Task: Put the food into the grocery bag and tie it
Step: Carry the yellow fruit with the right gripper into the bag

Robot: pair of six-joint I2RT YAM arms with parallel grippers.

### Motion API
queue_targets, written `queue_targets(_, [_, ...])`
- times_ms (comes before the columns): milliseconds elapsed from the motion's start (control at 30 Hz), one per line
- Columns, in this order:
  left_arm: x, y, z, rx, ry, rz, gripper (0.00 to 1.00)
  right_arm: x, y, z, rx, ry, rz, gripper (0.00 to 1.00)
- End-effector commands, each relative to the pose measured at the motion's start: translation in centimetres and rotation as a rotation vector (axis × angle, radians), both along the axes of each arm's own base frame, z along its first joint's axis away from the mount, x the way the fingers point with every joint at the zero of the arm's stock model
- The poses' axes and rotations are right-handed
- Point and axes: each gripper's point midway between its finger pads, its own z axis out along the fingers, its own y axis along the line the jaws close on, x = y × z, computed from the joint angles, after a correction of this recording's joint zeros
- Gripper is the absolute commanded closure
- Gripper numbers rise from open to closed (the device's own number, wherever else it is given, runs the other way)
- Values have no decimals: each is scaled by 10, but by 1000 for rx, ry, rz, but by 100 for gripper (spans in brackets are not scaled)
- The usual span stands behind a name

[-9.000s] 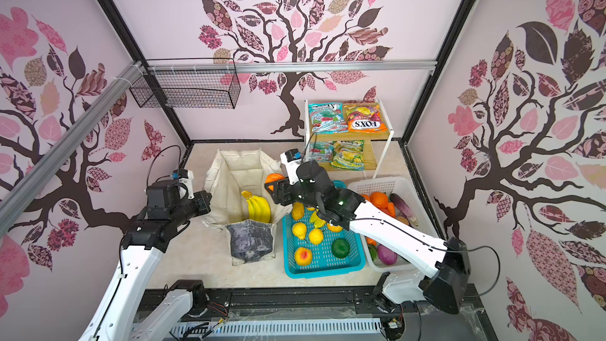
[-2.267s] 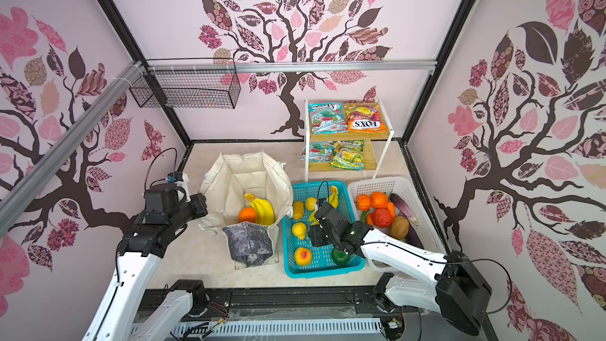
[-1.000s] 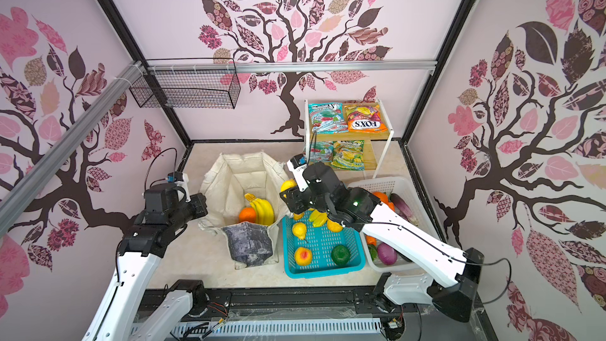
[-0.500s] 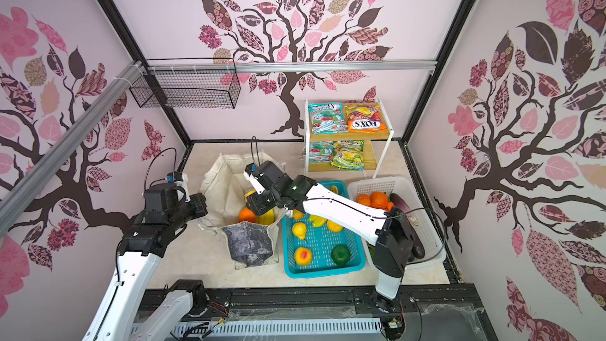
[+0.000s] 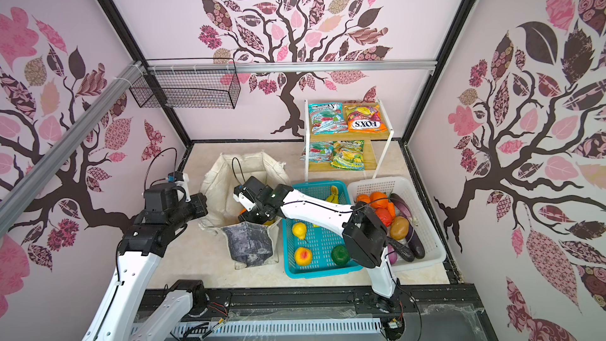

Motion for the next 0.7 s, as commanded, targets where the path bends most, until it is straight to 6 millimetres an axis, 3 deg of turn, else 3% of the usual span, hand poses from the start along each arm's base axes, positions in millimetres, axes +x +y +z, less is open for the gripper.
queue_targets(0, [3,-1,2,-2,-31,-14,100,-4,-4,-34,-69,43,10,50])
queue_targets(433, [3,0,2,4,-30,-9,100,5,-10,-92,-168,81,-5,41])
queue_targets(667, [3,0,1,3,-25,-7,100,18,-15,-105,-196,79,-47,39])
